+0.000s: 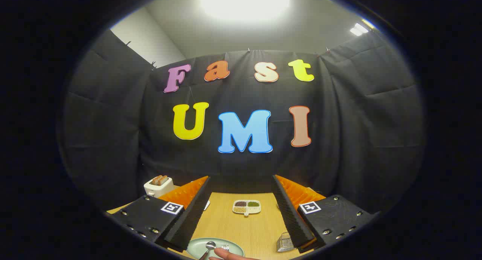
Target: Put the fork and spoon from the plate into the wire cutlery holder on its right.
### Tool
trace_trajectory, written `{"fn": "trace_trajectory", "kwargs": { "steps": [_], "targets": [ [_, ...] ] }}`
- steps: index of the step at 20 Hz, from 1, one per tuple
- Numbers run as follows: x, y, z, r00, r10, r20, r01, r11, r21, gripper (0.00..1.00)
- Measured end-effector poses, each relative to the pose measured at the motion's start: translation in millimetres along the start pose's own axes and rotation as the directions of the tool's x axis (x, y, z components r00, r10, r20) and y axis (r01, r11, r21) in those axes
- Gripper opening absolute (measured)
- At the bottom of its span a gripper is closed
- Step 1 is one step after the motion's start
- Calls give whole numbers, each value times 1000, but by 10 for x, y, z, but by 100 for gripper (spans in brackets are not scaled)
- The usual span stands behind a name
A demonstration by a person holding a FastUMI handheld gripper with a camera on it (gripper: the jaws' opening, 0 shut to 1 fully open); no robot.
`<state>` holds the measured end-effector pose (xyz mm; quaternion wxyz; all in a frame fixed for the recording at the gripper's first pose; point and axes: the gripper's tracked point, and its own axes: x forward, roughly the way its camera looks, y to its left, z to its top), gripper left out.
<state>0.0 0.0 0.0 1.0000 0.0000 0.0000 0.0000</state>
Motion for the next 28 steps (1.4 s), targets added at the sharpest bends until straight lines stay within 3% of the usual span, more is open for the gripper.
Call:
{"fn": "trace_trajectory", "kwargs": {
  "steps": [28],
  "targets": [
    [-64, 127, -784, 975, 31, -221, -44, 998, -52, 97]
  ]
}}
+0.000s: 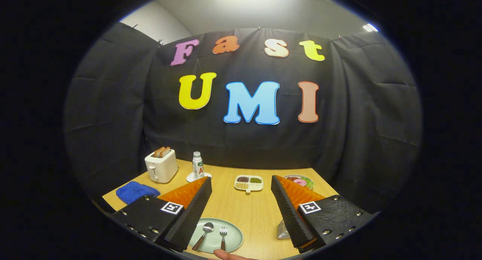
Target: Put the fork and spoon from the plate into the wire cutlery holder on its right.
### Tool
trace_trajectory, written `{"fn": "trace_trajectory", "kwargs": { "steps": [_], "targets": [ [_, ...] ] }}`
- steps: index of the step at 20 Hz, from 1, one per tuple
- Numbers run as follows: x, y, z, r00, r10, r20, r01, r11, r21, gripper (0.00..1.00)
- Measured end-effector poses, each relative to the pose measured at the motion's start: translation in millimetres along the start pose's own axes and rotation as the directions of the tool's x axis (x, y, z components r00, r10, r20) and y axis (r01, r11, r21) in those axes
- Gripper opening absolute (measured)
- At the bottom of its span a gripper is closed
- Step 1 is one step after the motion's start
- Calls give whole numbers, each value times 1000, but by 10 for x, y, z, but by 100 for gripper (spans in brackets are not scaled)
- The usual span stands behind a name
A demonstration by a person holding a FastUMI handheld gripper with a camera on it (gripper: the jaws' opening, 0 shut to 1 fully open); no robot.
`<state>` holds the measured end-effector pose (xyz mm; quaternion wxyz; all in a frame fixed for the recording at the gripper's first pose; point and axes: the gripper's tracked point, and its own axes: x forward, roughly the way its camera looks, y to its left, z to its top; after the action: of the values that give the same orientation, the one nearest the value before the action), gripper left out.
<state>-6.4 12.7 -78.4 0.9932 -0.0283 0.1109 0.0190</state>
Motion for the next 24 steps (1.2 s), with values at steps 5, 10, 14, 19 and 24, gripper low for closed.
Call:
{"fn": "trace_trajectory", "kwargs": {
  "steps": [5, 10, 14, 19, 24],
  "targets": [
    [50, 65, -244, 997, 23, -74, -24, 1000, -16, 97],
    [97, 186, -638, 977, 79, -198, -89, 995, -42, 97],
    [95, 245, -1134, 928, 102, -359, -128, 990, -51, 97],
    [55, 345, -1737, 828, 132, -544, -189, 981, -49, 97],
    [40, 429, -2221, 725, 149, -673, -246, 968, -51, 97]
  ]
}}
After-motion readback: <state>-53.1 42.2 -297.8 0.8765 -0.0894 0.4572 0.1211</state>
